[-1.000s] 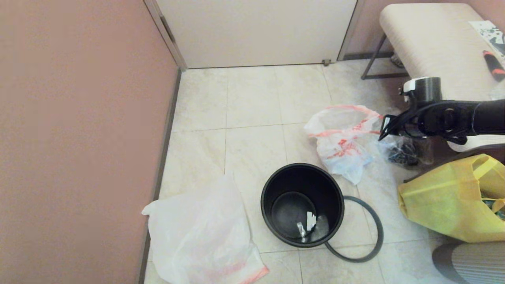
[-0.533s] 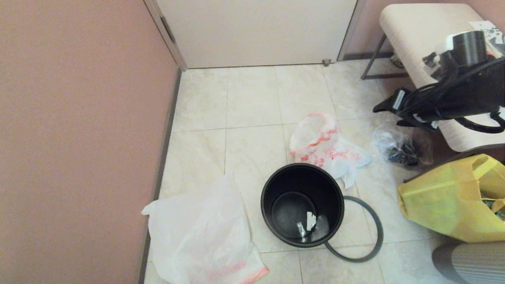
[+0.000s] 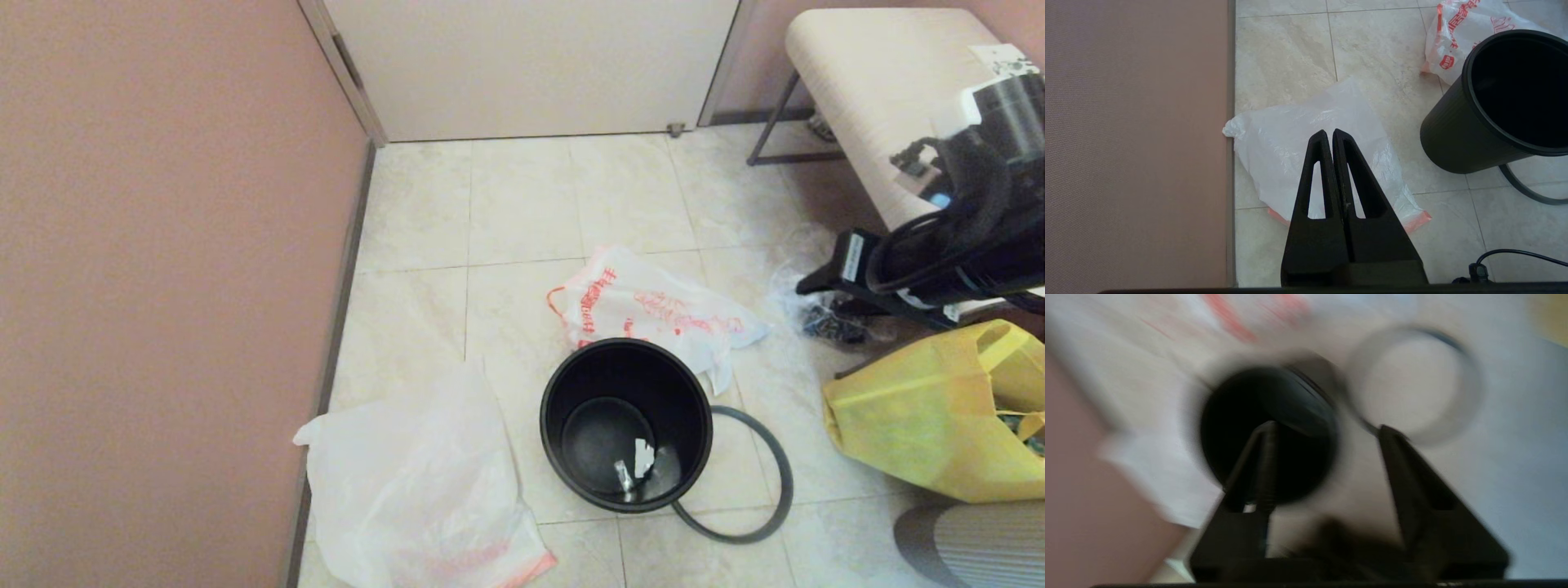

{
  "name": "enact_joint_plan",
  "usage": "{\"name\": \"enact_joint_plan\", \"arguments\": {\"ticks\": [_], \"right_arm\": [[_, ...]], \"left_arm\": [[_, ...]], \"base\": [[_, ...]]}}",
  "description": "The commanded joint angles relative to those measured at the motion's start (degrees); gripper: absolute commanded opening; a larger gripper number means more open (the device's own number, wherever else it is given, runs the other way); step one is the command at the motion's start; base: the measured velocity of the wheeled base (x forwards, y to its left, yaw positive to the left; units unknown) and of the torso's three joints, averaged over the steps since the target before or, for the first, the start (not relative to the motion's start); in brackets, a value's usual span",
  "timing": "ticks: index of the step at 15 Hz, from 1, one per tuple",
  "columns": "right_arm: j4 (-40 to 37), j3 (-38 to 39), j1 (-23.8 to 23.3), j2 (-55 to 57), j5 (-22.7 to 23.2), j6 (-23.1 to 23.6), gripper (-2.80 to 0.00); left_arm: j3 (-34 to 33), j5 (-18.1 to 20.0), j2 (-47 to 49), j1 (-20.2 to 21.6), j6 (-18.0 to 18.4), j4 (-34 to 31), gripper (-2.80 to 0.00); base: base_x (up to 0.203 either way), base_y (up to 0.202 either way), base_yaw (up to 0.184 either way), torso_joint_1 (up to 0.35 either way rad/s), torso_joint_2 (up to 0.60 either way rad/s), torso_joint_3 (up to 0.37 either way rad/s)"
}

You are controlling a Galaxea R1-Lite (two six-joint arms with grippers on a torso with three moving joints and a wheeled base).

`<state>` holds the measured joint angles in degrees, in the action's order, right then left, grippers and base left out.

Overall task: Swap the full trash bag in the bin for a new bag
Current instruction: Pick up a new trash bag

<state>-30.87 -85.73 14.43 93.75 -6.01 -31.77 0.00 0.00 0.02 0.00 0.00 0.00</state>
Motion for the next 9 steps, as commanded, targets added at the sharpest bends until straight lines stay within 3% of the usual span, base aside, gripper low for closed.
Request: {"name": "enact_joint_plan", "arguments": {"ticks": [1, 3, 5, 9], "right_arm": [[-2.97, 3.22, 3.62, -6.20, -5.43, 0.11, -2.80], [-3.88, 10.67, 8.01, -14.52, -11.20, 0.78, -2.80], [-4.21, 18.11, 8.75, -24.75, -14.39, 2.92, -2.80], [-6.37, 29.49, 2.60, -48.57, -17.68, 10.26, -2.80]], "left_arm": [[0.00, 0.00, -0.02, 0.00, 0.00, 0.00, -2.80], [0.00, 0.00, -0.02, 0.00, 0.00, 0.00, -2.80], [0.00, 0.00, -0.02, 0.00, 0.00, 0.00, -2.80], [0.00, 0.00, -0.02, 0.00, 0.00, 0.00, -2.80]], "base": [[0.000, 0.000, 0.000, 0.000, 0.00, 0.000], [0.000, 0.000, 0.000, 0.000, 0.00, 0.000], [0.000, 0.000, 0.000, 0.000, 0.00, 0.000], [0.000, 0.000, 0.000, 0.000, 0.00, 0.000]]}}
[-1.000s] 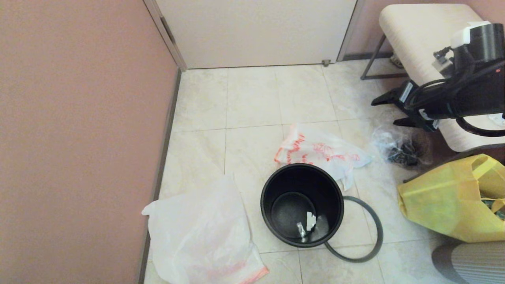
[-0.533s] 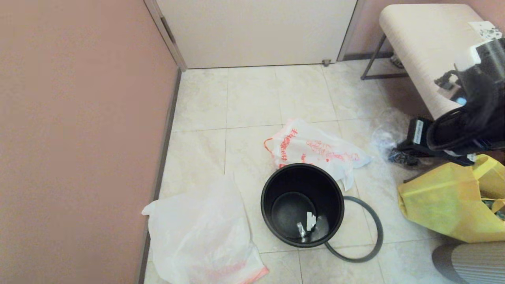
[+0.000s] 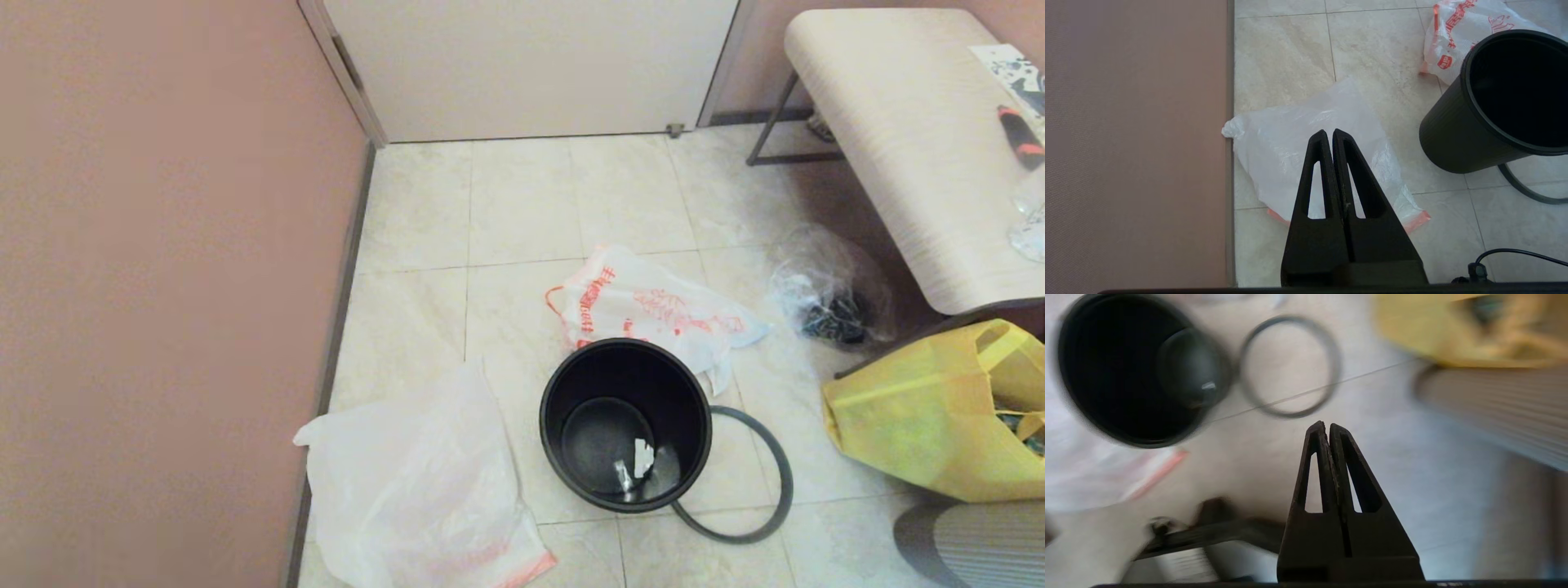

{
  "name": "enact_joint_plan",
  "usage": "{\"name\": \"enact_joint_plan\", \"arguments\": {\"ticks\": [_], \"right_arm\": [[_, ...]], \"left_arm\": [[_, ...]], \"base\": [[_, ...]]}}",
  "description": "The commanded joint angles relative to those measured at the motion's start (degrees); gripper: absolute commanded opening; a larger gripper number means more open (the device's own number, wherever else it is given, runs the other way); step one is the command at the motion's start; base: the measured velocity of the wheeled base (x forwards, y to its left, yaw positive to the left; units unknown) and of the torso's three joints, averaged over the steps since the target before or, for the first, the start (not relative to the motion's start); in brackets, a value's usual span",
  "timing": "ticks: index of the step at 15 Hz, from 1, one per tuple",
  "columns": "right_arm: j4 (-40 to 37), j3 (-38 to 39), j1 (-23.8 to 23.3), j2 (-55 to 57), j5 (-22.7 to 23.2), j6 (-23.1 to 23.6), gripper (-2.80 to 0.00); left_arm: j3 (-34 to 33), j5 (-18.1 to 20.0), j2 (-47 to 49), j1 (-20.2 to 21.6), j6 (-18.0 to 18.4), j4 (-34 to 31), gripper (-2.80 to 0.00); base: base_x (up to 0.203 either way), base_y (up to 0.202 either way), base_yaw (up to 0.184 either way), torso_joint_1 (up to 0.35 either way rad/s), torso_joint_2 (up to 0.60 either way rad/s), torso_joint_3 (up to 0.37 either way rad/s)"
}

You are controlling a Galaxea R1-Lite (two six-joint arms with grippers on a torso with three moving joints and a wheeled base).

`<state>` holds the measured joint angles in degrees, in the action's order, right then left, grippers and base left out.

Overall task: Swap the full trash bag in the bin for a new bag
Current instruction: Pick up a new trash bag

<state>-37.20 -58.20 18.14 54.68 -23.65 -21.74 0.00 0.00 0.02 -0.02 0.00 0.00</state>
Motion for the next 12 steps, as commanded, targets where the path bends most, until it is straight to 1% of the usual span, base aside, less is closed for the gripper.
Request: {"name": "enact_joint_plan", "arguments": {"ticks": [1, 3, 4, 6, 7, 8, 10, 11, 12], "right_arm": [[-0.74, 3.26, -3.24, -14.68, -0.54, 2.48, -2.80], [-3.37, 4.97, -8.92, -24.89, -1.09, 6.42, -2.80], [-5.25, 5.62, -11.07, -29.58, -0.74, 7.55, -2.80], [-9.47, 7.80, -15.52, -39.58, 1.55, 8.99, -2.80], [-11.25, 9.17, -16.86, -43.22, 2.71, 9.12, -2.80], [-12.57, 10.47, -17.74, -46.40, 4.50, 9.11, -2.80], [-13.06, 14.65, -18.41, -50.61, 13.87, 9.26, -2.80], [-11.30, 17.59, -18.55, -52.31, 16.92, 9.44, -2.80], [-7.62, 20.93, -18.61, -53.44, 18.81, 9.88, -2.80]], "left_arm": [[0.00, 0.00, -0.02, 0.02, 0.00, 0.00, -2.80], [0.00, 0.06, -0.02, 0.02, 0.00, 0.00, -2.80], [0.00, 0.03, -0.02, 0.02, 0.00, 0.00, -2.80], [0.00, 0.00, -0.02, 0.01, 0.00, 0.00, -2.80], [0.00, 0.00, -0.02, 0.02, -0.09, 0.00, -2.80], [0.00, 0.00, -0.02, -0.05, 0.00, 0.00, -2.80], [0.00, 0.00, -0.02, 0.02, 0.00, 0.00, -2.80], [0.00, 0.04, -0.02, 0.02, 0.00, 0.00, -2.80], [0.00, 0.00, -0.02, 0.02, 0.00, 0.00, -2.80]], "base": [[0.000, 0.000, 0.000, 0.000, 0.00, 0.000], [0.000, 0.000, 0.000, 0.000, 0.00, 0.000], [0.000, 0.000, 0.000, 0.000, 0.00, 0.000], [0.000, 0.000, 0.000, 0.000, 0.00, 0.000], [0.000, 0.000, 0.000, 0.000, 0.00, 0.000], [0.000, 0.000, 0.000, 0.000, 0.00, 0.000], [0.000, 0.000, 0.000, 0.000, 0.00, 0.000], [0.000, 0.000, 0.000, 0.000, 0.00, 0.000], [0.000, 0.000, 0.000, 0.000, 0.00, 0.000]]}}
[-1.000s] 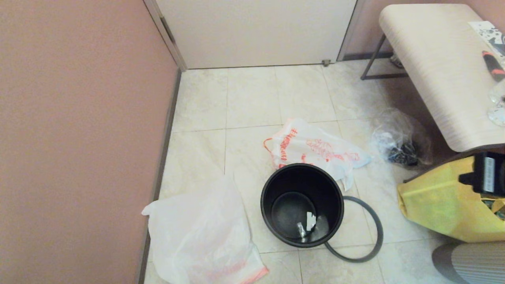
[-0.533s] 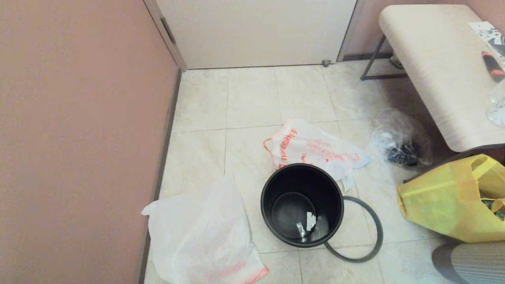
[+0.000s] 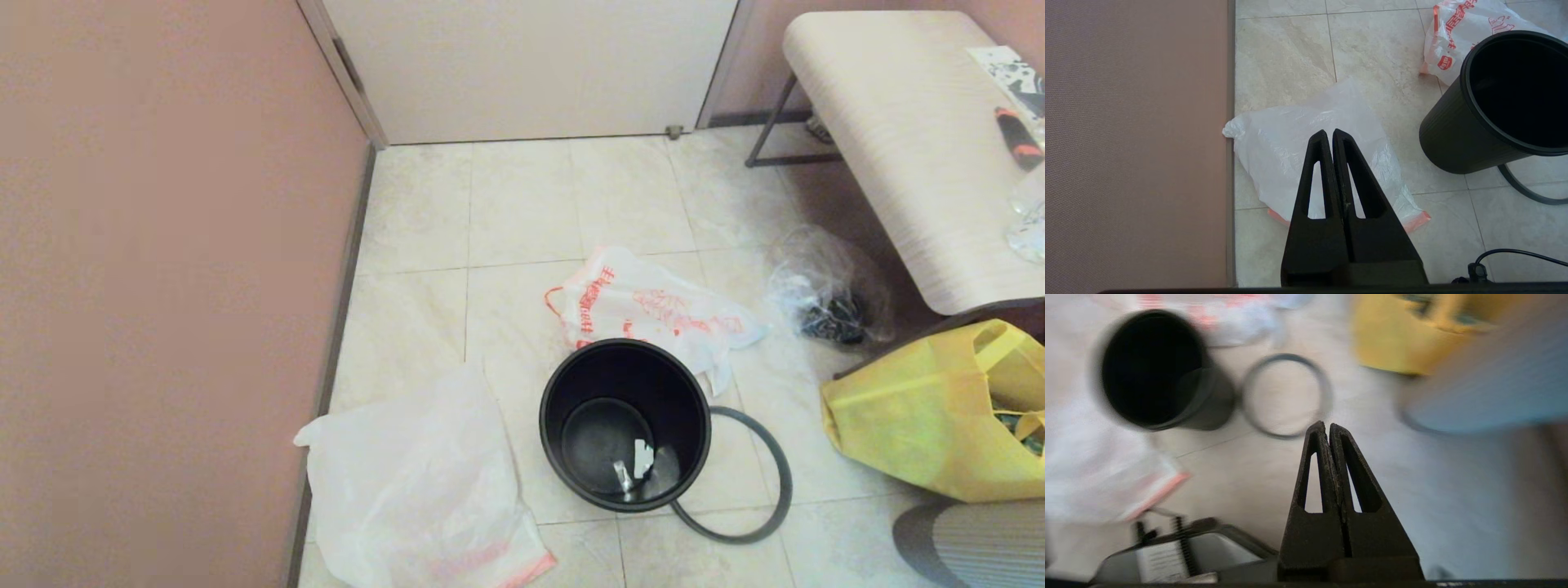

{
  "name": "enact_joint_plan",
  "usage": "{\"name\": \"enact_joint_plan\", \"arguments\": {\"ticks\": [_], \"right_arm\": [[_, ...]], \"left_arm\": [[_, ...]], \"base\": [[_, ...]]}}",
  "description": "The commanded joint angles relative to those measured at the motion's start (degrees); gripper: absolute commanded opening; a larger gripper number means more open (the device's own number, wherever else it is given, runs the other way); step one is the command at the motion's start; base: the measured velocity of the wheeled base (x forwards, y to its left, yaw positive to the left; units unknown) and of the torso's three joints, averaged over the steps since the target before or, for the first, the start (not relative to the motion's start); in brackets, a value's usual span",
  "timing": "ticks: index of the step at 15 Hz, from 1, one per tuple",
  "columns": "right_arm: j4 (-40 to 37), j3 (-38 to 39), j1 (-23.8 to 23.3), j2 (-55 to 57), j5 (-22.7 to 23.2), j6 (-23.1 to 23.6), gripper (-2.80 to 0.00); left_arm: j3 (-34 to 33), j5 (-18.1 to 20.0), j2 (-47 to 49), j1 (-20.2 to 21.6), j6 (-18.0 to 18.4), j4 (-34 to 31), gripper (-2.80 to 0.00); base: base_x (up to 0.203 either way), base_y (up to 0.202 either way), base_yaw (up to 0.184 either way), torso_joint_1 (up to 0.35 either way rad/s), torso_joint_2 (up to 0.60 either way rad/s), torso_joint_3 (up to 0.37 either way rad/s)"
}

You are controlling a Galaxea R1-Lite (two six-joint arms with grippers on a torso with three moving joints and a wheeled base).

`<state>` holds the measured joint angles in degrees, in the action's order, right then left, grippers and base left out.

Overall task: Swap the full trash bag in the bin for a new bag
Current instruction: Pick up a new trash bag

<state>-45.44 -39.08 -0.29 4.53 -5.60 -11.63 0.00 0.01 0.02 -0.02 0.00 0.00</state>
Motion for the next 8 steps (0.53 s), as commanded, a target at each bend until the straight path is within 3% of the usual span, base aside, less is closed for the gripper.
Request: {"name": "enact_joint_plan", "arguments": {"ticks": [1, 5, 8], "right_arm": [[5.37, 5.90, -0.20, -3.80, 1.56, 0.36, -2.80], [31.45, 25.93, -0.23, -4.41, 2.84, 3.26, -2.80], [36.58, 34.08, -0.23, -4.53, 3.76, 5.75, -2.80]], "left_arm": [[0.00, -0.01, -0.02, 0.02, 0.00, 0.00, -2.80], [0.00, -0.01, -0.02, 0.02, 0.00, 0.00, -2.80], [0.00, -0.01, -0.02, 0.02, 0.00, 0.00, -2.80]], "base": [[0.000, 0.000, 0.000, 0.000, 0.00, 0.000], [0.000, 0.000, 0.000, 0.000, 0.00, 0.000], [0.000, 0.000, 0.000, 0.000, 0.00, 0.000]]}}
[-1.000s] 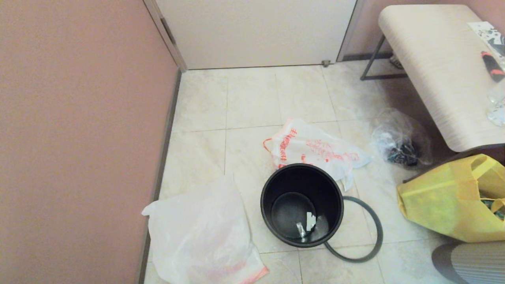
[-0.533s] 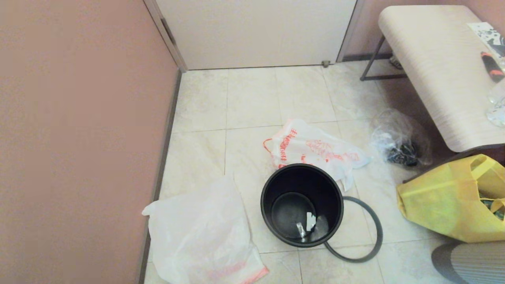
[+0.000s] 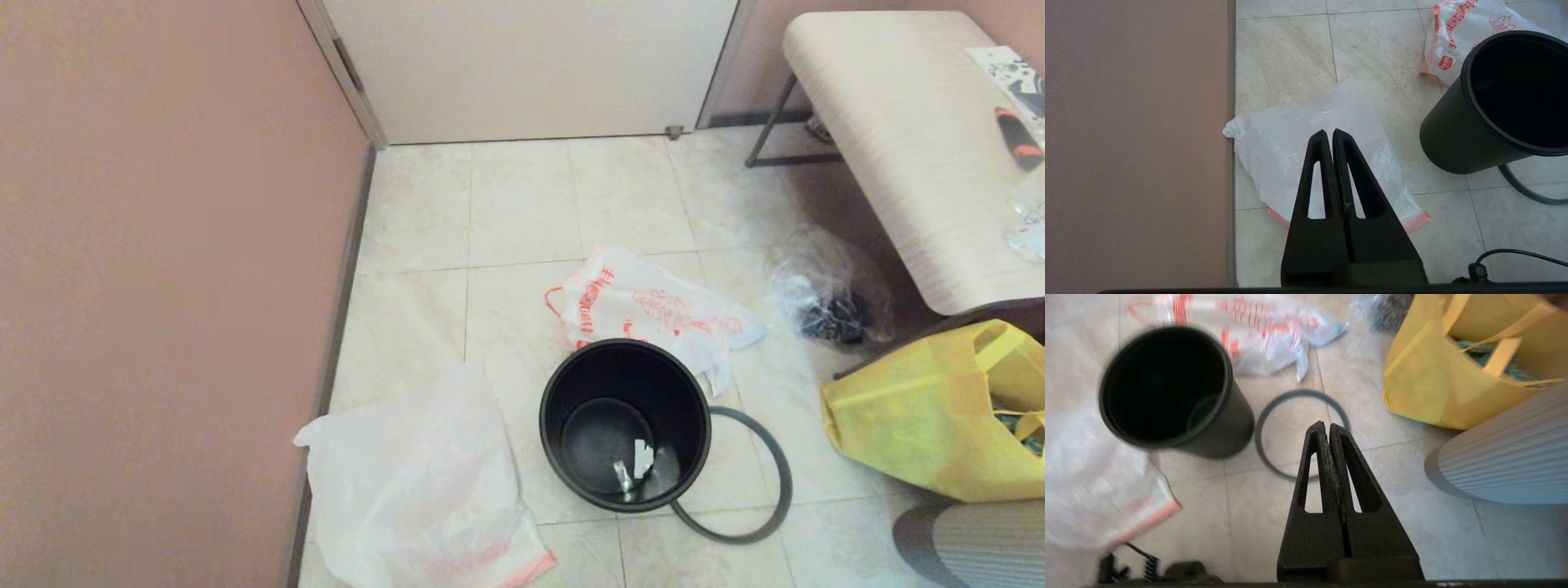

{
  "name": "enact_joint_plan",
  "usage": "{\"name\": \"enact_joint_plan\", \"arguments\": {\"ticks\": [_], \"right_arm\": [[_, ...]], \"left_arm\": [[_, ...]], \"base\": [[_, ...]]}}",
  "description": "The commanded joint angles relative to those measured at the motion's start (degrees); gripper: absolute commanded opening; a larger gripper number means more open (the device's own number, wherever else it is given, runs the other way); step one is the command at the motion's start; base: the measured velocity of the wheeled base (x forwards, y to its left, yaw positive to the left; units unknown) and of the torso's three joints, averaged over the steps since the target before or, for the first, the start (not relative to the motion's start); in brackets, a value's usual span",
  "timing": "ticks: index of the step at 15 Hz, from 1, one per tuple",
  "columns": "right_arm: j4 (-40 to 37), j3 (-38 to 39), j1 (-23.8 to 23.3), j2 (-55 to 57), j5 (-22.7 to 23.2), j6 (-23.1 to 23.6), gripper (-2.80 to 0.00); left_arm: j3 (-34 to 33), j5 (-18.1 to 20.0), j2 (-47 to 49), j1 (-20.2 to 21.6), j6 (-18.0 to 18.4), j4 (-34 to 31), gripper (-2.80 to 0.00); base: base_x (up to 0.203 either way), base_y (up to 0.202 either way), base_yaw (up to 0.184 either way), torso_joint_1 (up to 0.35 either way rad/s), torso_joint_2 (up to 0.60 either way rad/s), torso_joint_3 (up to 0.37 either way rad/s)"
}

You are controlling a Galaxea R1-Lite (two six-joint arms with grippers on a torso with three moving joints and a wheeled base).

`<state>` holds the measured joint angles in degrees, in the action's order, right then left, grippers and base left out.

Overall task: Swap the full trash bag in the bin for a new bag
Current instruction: Pick up a new trash bag

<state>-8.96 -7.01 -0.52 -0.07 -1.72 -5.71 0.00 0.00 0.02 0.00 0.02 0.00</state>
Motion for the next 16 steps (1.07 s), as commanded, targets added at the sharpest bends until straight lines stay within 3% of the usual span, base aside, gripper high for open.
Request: {"name": "enact_joint_plan", "arguments": {"ticks": [1, 4, 12, 14, 16], "right_arm": [[1.30, 2.61, 0.00, 0.07, 0.22, 0.52, -2.80], [2.93, 4.49, 0.00, 0.07, -0.36, 2.97, -2.80], [3.60, 4.64, 0.61, 0.07, -0.30, 2.81, -2.80], [3.60, 4.72, 0.61, 0.07, -0.30, 2.81, -2.80], [3.60, 4.72, 0.61, 0.07, -0.30, 2.81, -2.80]], "left_arm": [[0.00, 0.00, -0.02, 0.00, -0.02, 0.00, -2.80], [0.00, 0.00, -0.02, -0.09, -0.02, 0.00, -2.80], [0.05, 0.00, -0.02, 0.00, -0.13, -0.05, -2.80], [0.01, -1.64, -0.02, 0.00, -3.25, 0.30, -2.80], [0.00, -1.67, -0.02, 0.00, -3.01, 0.35, -2.80]], "base": [[0.000, 0.000, 0.000, 0.000, 0.00, 0.000], [0.000, 0.000, 0.000, 0.000, 0.00, 0.000], [0.000, 0.000, 0.000, 0.000, 0.00, 0.000], [0.000, 0.000, 0.000, 0.000, 0.00, 0.000], [0.000, 0.000, 0.000, 0.000, 0.00, 0.000]]}}
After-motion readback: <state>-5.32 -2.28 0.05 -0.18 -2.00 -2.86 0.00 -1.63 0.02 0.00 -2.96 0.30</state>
